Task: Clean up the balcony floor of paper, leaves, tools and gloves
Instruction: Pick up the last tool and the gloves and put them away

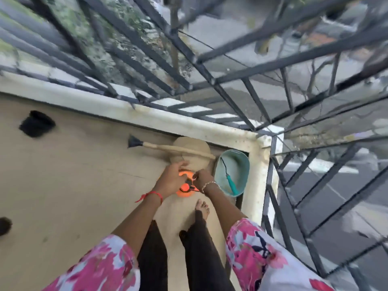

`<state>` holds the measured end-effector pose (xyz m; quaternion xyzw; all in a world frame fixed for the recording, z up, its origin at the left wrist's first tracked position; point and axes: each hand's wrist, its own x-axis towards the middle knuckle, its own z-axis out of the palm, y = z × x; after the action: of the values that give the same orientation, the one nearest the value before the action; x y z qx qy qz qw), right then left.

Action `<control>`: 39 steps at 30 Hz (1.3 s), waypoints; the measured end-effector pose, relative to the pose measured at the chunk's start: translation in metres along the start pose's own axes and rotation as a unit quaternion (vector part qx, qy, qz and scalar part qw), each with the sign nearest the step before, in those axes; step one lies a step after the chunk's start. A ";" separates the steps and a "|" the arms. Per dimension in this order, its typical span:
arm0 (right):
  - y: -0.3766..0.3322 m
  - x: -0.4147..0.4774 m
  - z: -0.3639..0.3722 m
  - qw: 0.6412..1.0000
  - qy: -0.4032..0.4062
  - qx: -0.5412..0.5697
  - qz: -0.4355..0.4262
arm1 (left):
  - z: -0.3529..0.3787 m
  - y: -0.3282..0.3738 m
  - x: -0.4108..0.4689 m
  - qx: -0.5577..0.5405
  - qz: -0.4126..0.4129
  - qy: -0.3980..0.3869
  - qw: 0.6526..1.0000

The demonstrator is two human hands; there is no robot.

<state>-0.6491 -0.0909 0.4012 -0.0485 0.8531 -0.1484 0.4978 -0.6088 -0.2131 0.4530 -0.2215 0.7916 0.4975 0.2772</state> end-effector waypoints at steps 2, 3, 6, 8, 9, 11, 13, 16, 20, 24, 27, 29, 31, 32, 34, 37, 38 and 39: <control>-0.044 -0.030 -0.005 0.999 0.002 -0.035 -0.030 | -0.034 0.009 -0.037 -0.010 0.011 0.043 0.999; -0.072 -0.048 -0.004 0.997 0.005 -0.057 -0.047 | -0.057 0.010 -0.062 -0.018 0.014 0.071 0.997; -0.144 -0.089 0.002 0.986 0.015 -0.123 -0.112 | -0.117 -0.006 -0.125 -0.023 0.022 0.135 0.990; -0.196 -0.118 0.013 0.971 0.017 -0.179 -0.158 | -0.155 -0.028 -0.165 -0.015 0.019 0.168 0.985; -0.222 -0.133 0.018 0.963 0.021 -0.200 -0.179 | -0.174 -0.040 -0.185 -0.012 0.018 0.183 0.983; -0.278 -0.161 0.034 0.948 0.018 -0.232 -0.219 | -0.215 -0.068 -0.228 -0.011 0.025 0.231 0.973; -0.329 -0.185 0.050 0.922 0.024 -0.274 -0.271 | -0.253 -0.094 -0.268 -0.008 0.025 0.276 0.961; -0.407 -0.223 0.078 0.896 0.031 -0.296 -0.331 | -0.304 -0.136 -0.324 -0.010 0.012 0.339 0.941; -0.497 -0.256 0.119 0.858 0.030 -0.322 -0.400 | -0.360 -0.196 -0.372 -0.028 -0.013 0.402 0.915; -0.562 -0.268 0.157 0.828 0.008 -0.345 -0.443 | -0.398 -0.243 -0.394 -0.060 -0.038 0.442 0.894; -0.609 -0.262 0.181 0.809 -0.010 -0.366 -0.459 | -0.428 -0.271 -0.398 -0.079 -0.064 0.462 0.881; -0.643 -0.251 0.198 0.800 -0.021 -0.375 -0.468 | -0.453 -0.290 -0.394 -0.090 -0.078 0.468 0.876; -0.681 -0.236 0.213 0.790 -0.027 -0.382 -0.479 | -0.483 -0.310 -0.388 -0.090 -0.088 0.475 0.871; -0.698 -0.228 0.220 0.787 -0.031 -0.381 -0.484 | -0.498 -0.318 -0.385 -0.087 -0.091 0.476 0.870; -0.741 -0.210 0.233 0.785 -0.046 -0.378 -0.489 | -0.537 -0.336 -0.378 -0.095 -0.103 0.481 0.866; -0.807 -0.191 0.245 0.773 -0.059 -0.391 -0.496 | -0.593 -0.358 -0.369 -0.122 -0.123 0.492 0.853; -0.832 -0.185 0.248 0.770 -0.062 -0.395 -0.497 | -0.614 -0.366 -0.367 -0.132 -0.128 0.492 0.851; -0.854 -0.181 0.250 0.768 -0.064 -0.398 -0.498 | -0.633 -0.372 -0.365 -0.130 -0.129 0.489 0.853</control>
<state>-0.3978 -0.9127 0.6943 -0.6695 0.6581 -0.0191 0.3439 -0.2412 -0.9131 0.6684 -0.5704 0.7175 0.3830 -0.1150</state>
